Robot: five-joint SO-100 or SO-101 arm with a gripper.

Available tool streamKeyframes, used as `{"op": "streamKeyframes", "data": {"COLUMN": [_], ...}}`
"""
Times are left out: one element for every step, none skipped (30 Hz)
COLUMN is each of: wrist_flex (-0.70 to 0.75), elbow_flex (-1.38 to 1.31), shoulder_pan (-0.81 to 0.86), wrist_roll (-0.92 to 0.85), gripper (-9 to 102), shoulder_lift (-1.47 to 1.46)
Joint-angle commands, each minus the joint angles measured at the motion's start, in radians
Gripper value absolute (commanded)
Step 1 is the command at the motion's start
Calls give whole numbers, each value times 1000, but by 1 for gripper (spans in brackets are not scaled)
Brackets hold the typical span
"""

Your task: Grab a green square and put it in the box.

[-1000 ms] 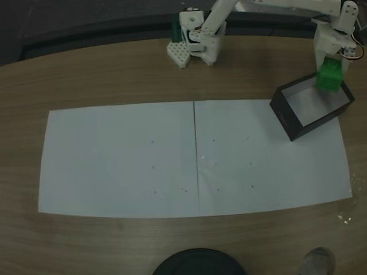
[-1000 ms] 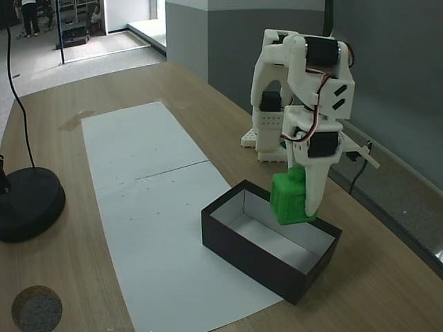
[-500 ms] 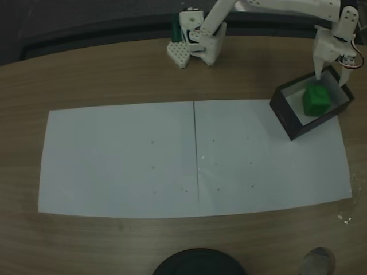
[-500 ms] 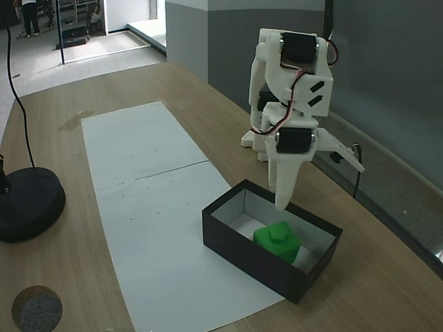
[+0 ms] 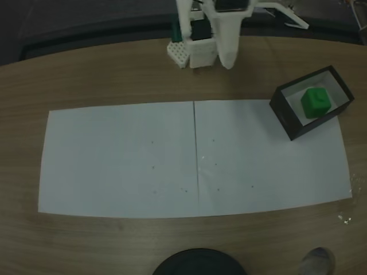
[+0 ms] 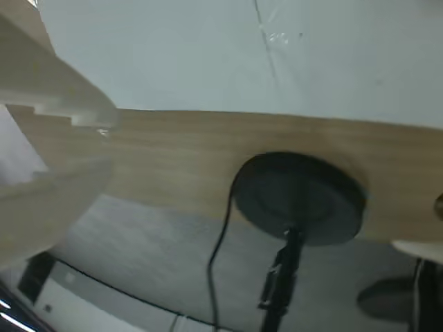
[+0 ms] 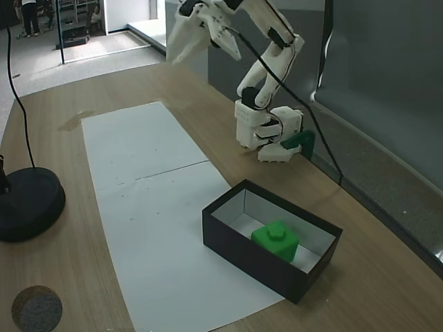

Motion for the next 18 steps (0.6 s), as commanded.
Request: {"op": "streamKeyframes", "data": {"wrist_flex": [-130, -147, -156, -161, -161, -161, -166, -184, -199, -213, -227, -249, -265, -284, -302, -324, -341, -354], "elbow_flex": [167, 225, 275, 318, 353, 385, 413, 440, 468, 495, 525, 554, 580, 606, 632, 663, 696, 729], "shoulder_pan": [103, 109, 117, 117, 117, 117, 117, 117, 118, 118, 118, 124, 144, 170, 201, 232, 261, 282], "wrist_roll": [-40, -54, -57, -61, -64, -64, -64, -64, -64, -64, -58, -58, -55, -55, -55, -55, -55, -55], "gripper": [2, 2, 2, 2, 2, 2, 2, 2, 2, 2, 2, 2, 2, 2, 2, 2, 2, 2], "shoulder_lift": [307, 344, 373, 397, 417, 437, 456, 474, 491, 506, 523, 543, 566, 594, 624, 655, 686, 718]}}
